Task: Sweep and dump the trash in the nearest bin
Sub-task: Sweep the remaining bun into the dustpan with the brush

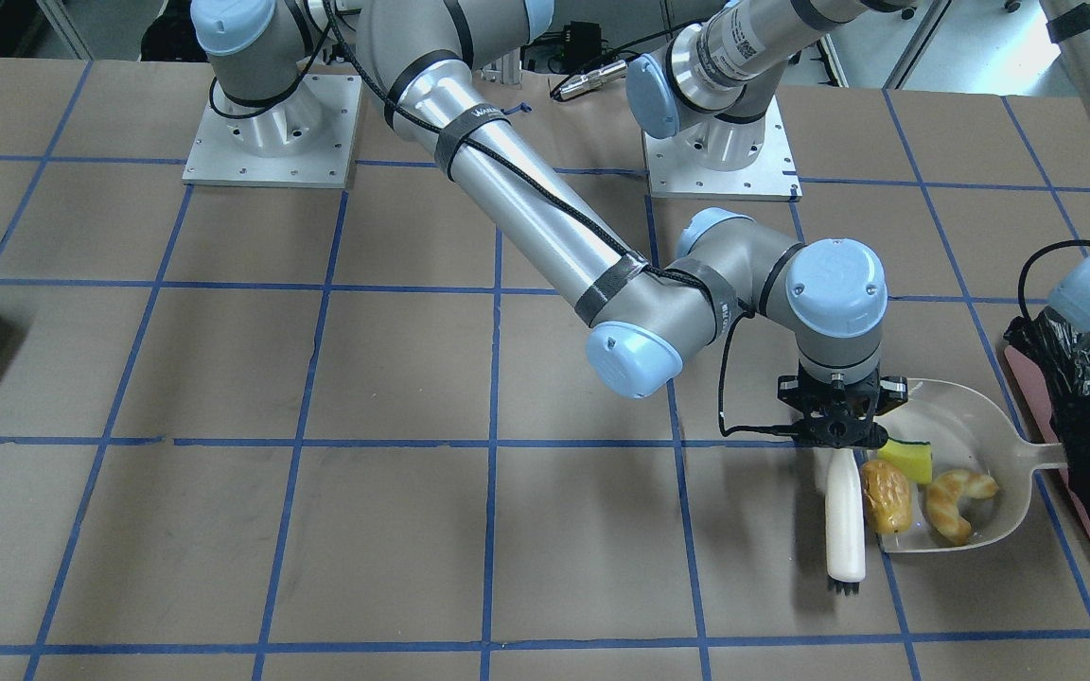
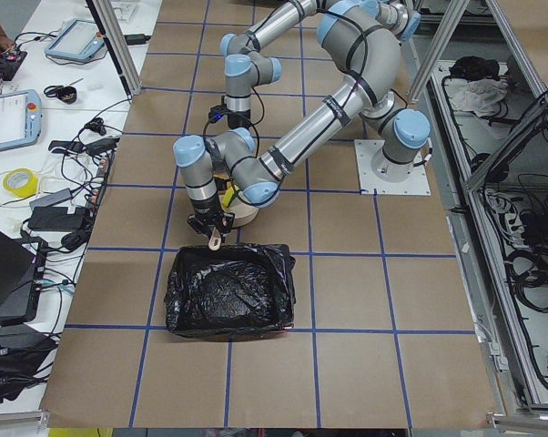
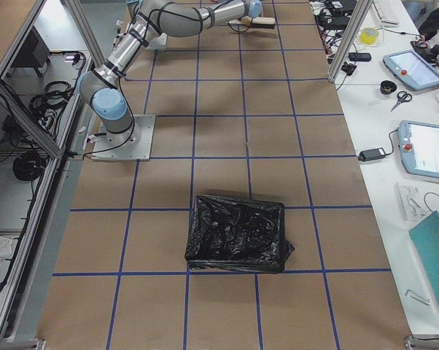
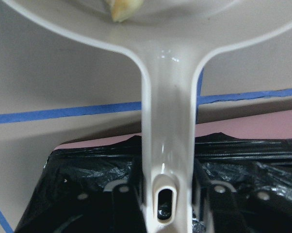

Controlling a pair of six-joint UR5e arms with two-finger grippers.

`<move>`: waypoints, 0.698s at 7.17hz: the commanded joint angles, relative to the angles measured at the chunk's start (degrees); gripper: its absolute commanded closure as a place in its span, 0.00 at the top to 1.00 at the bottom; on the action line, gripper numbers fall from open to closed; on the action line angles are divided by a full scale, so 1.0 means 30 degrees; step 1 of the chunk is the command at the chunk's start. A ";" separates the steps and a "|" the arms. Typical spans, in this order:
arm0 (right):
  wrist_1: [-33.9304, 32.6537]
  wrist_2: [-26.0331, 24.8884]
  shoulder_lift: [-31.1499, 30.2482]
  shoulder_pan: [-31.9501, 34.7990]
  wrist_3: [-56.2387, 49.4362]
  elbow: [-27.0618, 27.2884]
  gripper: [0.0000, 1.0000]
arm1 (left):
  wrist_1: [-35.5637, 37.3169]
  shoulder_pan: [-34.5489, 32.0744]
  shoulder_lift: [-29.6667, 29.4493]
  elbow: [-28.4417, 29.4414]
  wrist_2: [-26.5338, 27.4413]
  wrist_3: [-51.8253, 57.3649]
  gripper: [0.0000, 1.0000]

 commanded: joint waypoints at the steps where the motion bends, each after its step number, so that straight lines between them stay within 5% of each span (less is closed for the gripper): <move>1: -0.0199 0.0373 0.0465 0.0665 0.0487 -0.0026 0.00 | 0.0000 0.0000 -0.0029 0.0000 -0.0029 0.0000 0.00; 5: -0.1196 0.2537 0.0878 0.1429 0.1866 -0.1602 0.00 | 0.0000 0.0000 -0.0029 0.0000 -0.0029 -0.0029 0.00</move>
